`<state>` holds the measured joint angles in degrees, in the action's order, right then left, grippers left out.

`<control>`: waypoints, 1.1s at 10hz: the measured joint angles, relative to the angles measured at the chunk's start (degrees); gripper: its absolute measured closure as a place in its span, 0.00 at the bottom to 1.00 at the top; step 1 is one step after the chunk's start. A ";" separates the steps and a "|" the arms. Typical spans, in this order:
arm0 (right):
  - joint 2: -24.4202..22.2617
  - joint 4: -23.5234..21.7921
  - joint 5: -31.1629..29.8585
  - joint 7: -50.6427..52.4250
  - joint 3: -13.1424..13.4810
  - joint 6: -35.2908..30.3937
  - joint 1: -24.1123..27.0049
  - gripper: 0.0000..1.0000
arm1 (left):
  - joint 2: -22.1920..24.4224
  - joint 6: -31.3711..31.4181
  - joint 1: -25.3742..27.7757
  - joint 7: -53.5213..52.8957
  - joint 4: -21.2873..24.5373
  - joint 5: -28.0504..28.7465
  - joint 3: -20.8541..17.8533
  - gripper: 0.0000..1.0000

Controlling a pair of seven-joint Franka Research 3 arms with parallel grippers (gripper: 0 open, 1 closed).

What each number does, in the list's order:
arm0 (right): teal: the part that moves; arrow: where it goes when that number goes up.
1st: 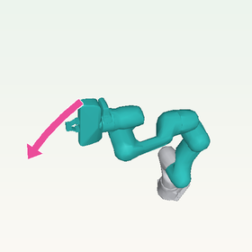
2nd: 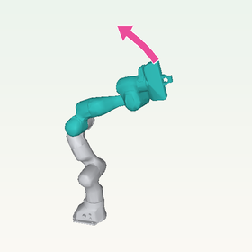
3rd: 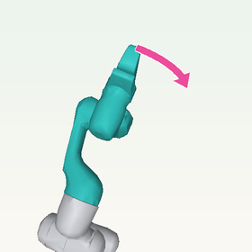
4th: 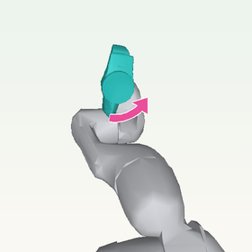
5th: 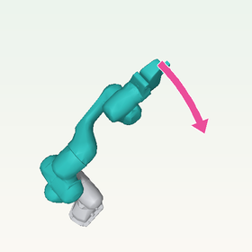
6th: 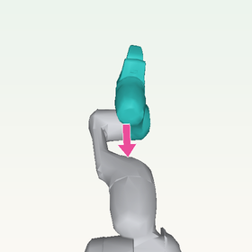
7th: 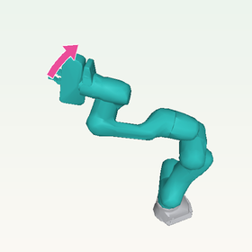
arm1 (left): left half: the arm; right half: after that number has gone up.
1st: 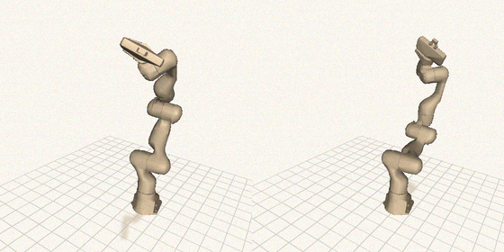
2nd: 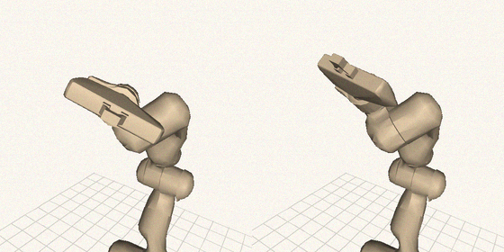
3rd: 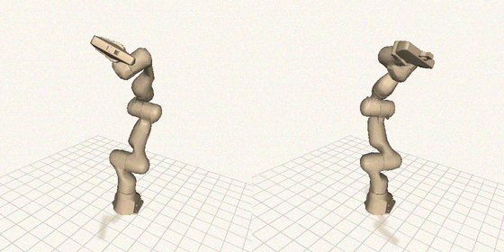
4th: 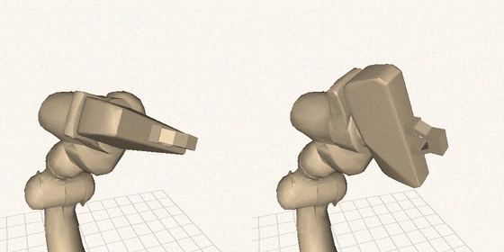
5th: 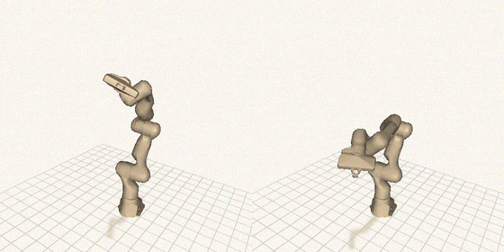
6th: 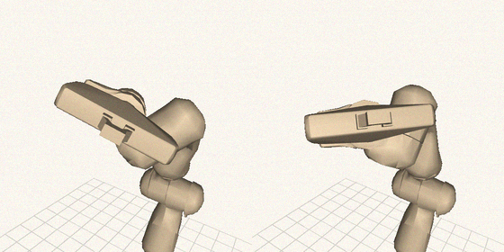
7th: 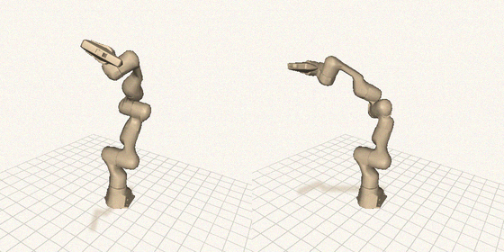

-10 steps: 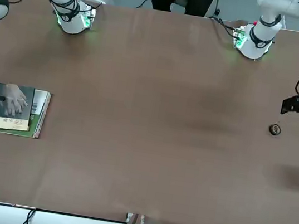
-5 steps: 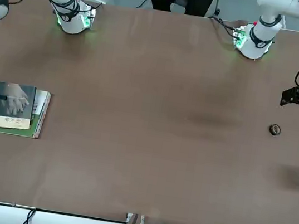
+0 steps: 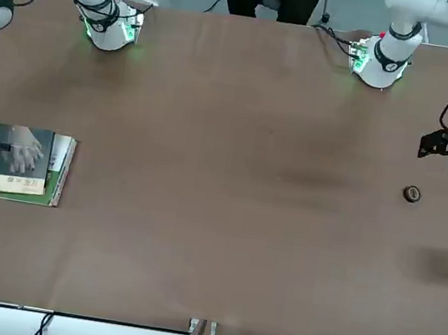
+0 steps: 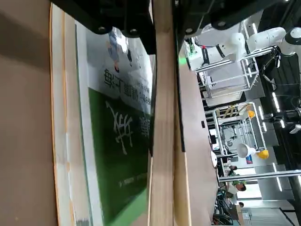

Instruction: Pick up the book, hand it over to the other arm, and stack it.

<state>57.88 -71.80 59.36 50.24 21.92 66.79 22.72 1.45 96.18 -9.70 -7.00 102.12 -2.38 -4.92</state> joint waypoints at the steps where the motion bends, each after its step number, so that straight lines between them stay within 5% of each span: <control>1: 0.00 0.01 0.00 0.00 -0.05 0.22 -0.01 0.81 | 0.00 0.01 0.00 0.00 0.00 0.00 0.05 0.00; 11: -0.01 0.13 0.03 0.52 -0.39 2.33 -0.66 0.84 | 0.00 0.27 -0.24 0.00 0.00 0.00 0.48 0.00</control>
<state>57.87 -71.67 59.40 50.76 21.52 69.12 22.06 1.45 96.45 -9.94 -7.00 102.12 -2.38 -4.43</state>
